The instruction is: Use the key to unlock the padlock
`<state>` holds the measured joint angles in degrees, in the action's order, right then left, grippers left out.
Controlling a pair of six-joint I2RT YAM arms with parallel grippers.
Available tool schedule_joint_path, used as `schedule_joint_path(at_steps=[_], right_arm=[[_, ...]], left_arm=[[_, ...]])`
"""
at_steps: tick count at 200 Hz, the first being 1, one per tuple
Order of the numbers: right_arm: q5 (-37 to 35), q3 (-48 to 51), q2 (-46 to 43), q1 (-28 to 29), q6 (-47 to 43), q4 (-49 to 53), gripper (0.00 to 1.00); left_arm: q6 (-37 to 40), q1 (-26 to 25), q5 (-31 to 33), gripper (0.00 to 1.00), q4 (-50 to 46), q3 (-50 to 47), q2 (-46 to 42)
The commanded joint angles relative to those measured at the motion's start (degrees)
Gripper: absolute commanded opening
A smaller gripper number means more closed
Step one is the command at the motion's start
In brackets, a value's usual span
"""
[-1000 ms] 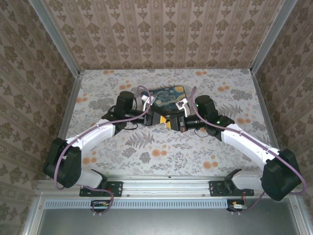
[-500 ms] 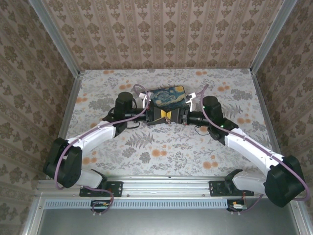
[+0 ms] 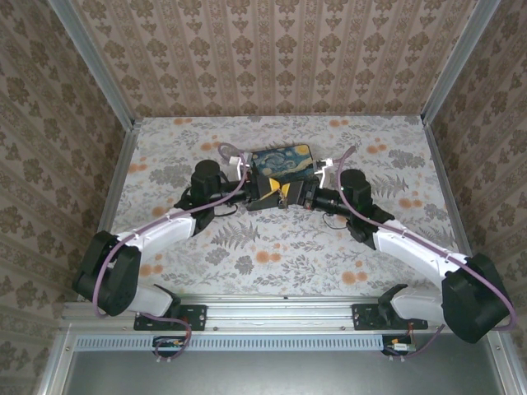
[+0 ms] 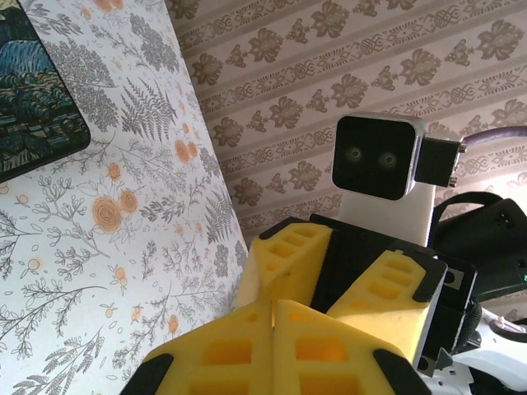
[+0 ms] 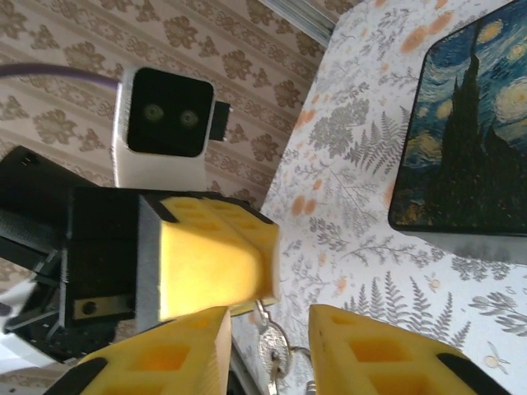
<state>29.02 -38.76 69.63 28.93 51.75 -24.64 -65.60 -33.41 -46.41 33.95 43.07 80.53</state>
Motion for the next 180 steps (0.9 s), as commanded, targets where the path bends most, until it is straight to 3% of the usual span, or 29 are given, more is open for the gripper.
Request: schedule_joint_path(at_steps=[1, 78, 136, 180], right_arm=[[-0.4, 0.7, 0.7, 0.4, 2.3, -5.2, 0.28], [0.2, 0.7, 2.4, 0.6, 2.3, -5.5, 0.3], [1.5, 1.0, 3.0, 1.0, 4.1, -9.9, 0.2], [2.0, 2.0, 3.9, 1.2, 6.6, -13.7, 0.19]], left_arm=[[-1.5, -0.3, 1.1, 0.0, 3.7, -0.9, -1.2], [-3.4, -0.1, 0.3, 0.0, 7.3, -1.3, -0.5], [-4.5, 0.1, 1.1, 0.0, 9.1, -1.6, 0.2], [-7.2, 0.5, 1.8, 0.0, 13.4, -2.6, 1.3]])
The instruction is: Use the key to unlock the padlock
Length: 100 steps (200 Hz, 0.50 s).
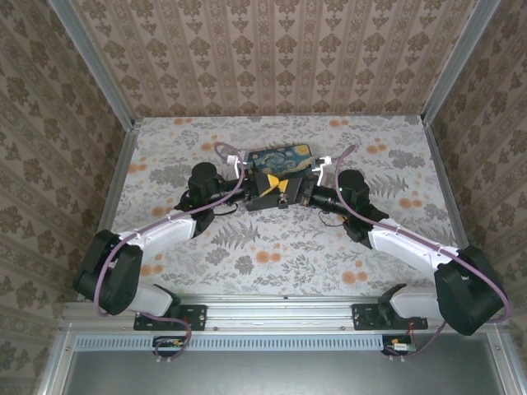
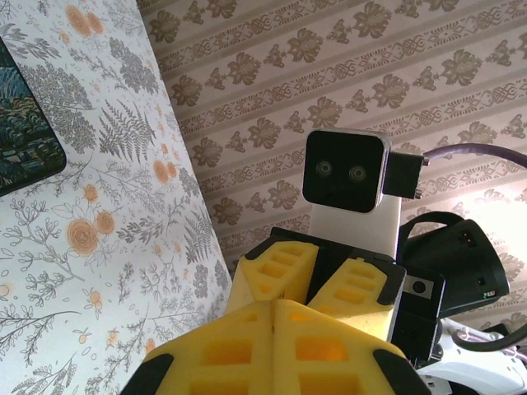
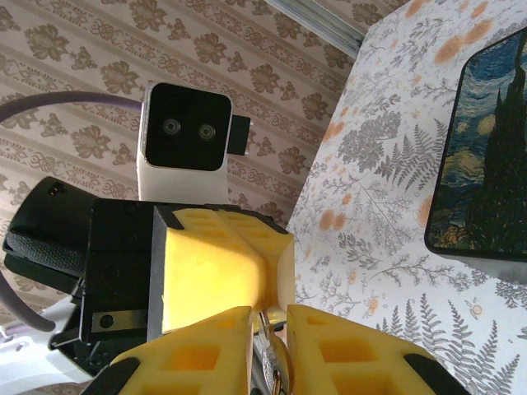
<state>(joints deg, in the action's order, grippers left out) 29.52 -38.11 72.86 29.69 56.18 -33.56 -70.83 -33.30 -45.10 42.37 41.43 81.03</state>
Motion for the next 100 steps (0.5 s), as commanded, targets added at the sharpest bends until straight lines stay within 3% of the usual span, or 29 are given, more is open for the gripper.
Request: schedule_joint_path(at_steps=[1, 100], right_arm=[[1.4, 1.3, 0.6, 0.5, 2.2, -4.9, 0.19], [0.8, 3.4, 2.0, 0.5, 6.8, -11.9, 0.15]], left_arm=[[-2.0, 0.4, 0.5, 0.0, 5.1, -1.0, 0.8], [-3.5, 0.9, 1.1, 0.0, 7.7, -2.1, 0.7]])
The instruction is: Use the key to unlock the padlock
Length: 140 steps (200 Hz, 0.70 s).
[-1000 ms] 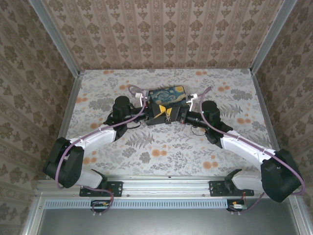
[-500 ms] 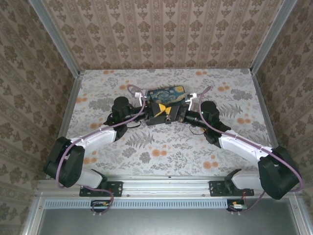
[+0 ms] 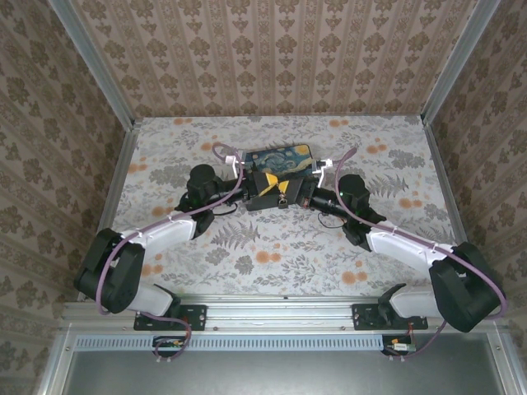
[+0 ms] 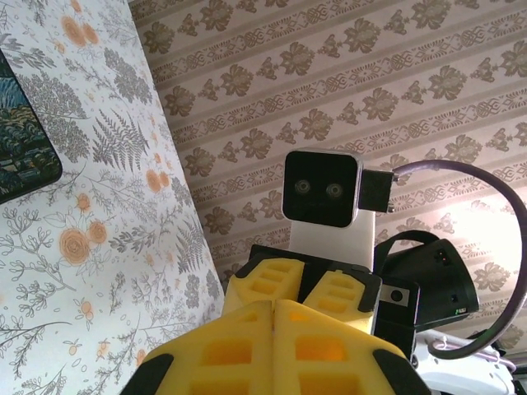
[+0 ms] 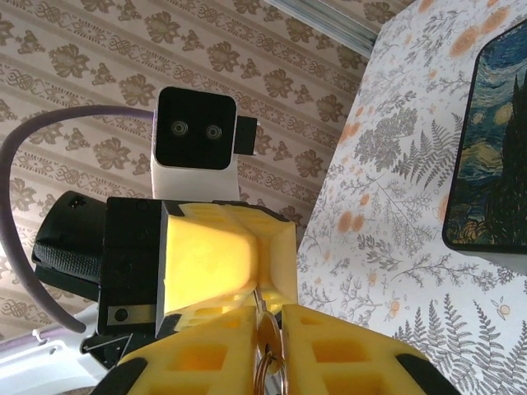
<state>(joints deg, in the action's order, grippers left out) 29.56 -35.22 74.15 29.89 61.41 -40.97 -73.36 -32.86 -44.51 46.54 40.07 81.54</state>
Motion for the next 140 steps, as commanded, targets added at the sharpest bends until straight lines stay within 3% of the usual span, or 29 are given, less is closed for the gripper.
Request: schedule_joint_path(at_steps=[1, 96, 108, 132, 140], right_arm=[[0.8, 0.5, 0.7, 0.3, 1.6, -4.5, 0.15], [-0.4, 0.9, 1.5, 0.9, 2.3, -7.6, 0.0], [-1.4, 1.2, 0.6, 0.9, 1.1, -5.4, 0.0], [-2.8, 1.2, -2.0, 0.6, -2.6, 2.1, 0.0], [-3.0, 1.4, -3.0, 0.4, -3.7, 4.5, 0.0]], left_arm=[[-1.0, 0.5, 0.5, 0.0, 3.5, -0.7, 0.2], [-1.6, 0.6, 0.8, 0.0, 4.9, -1.7, 0.8], [-1.2, 0.9, 0.7, 0.26, 4.2, -2.0, 0.6], [2.6, 2.7, 1.2, 0.42, -2.2, -2.5, -1.9], [5.2, 3.5, 1.4, 0.44, -6.6, -2.2, -3.1]])
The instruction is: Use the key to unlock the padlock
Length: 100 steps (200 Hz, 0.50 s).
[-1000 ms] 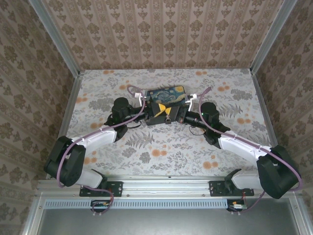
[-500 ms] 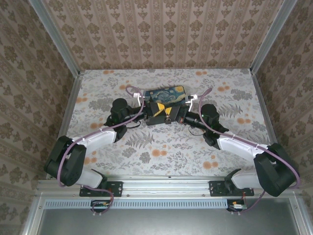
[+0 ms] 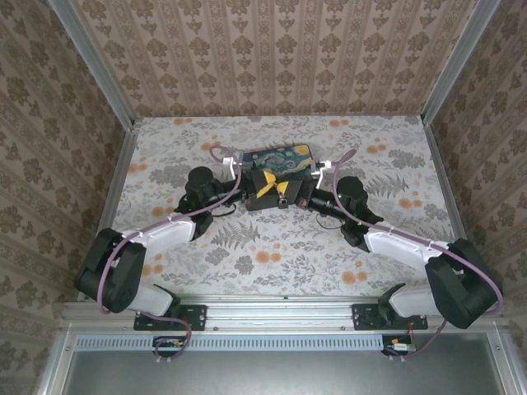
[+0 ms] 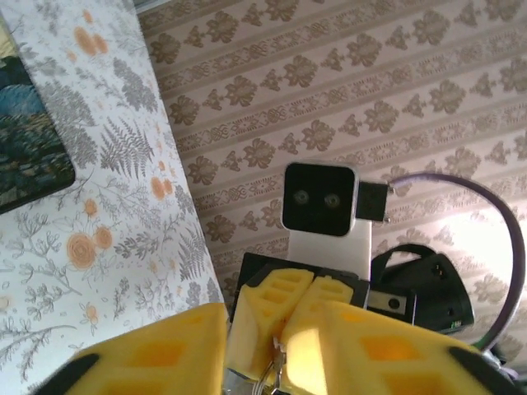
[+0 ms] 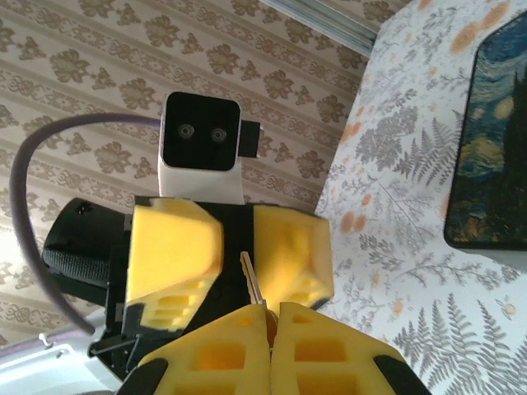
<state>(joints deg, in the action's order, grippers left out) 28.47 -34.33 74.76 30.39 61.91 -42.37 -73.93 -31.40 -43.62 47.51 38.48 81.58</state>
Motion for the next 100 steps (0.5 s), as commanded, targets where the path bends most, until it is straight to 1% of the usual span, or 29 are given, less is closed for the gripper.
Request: schedule_joint_path(at_steps=[1, 11, 21, 33, 48, 55, 74, 85, 100], right_arm=[[-1.9, 0.6, -3.8, -0.2, -4.3, 6.2, 0.0], [-2.2, 0.8, -4.8, -0.7, -5.7, 8.9, 0.0], [-2.4, 1.0, -6.0, -1.4, -6.7, 11.7, 0.0], [-2.0, 1.5, -7.0, -2.5, -7.7, 13.8, 0.0], [-1.2, 2.1, -8.5, -4.2, -8.6, 16.8, 0.0], [-1.3, 2.0, -9.3, -5.1, -9.8, 19.9, 0.0], [-2.3, 1.4, -11.8, -7.4, -14.4, 29.4, 0.0], [-2.4, 0.7, -12.9, -9.3, -17.0, 35.1, 0.0], [-2.3, 0.2, -14.2, -11.9, -19.6, 40.4, 0.0]], left_arm=[[6.0, 2.1, 0.5, 0.44, -8.0, -0.6, -3.3], [10.1, 2.9, 1.0, 0.45, -14.6, 0.2, -4.9], [14.5, 3.4, 1.7, 0.49, -21.4, 1.2, -6.2], [19.5, 3.4, 3.3, 0.49, -29.0, 2.4, -7.5], [25.6, 2.5, 6.4, 0.49, -38.7, 4.4, -8.0], [28.0, 1.7, 10.2, 0.49, -42.3, 5.0, -8.0], [31.8, -1.6, 16.4, 0.49, -47.3, 5.3, -7.1], [34.3, -5.2, 21.6, 0.5, -50.3, 6.5, -5.7], [37.0, -10.5, 28.4, 0.52, -55.0, 10.0, -2.0]])
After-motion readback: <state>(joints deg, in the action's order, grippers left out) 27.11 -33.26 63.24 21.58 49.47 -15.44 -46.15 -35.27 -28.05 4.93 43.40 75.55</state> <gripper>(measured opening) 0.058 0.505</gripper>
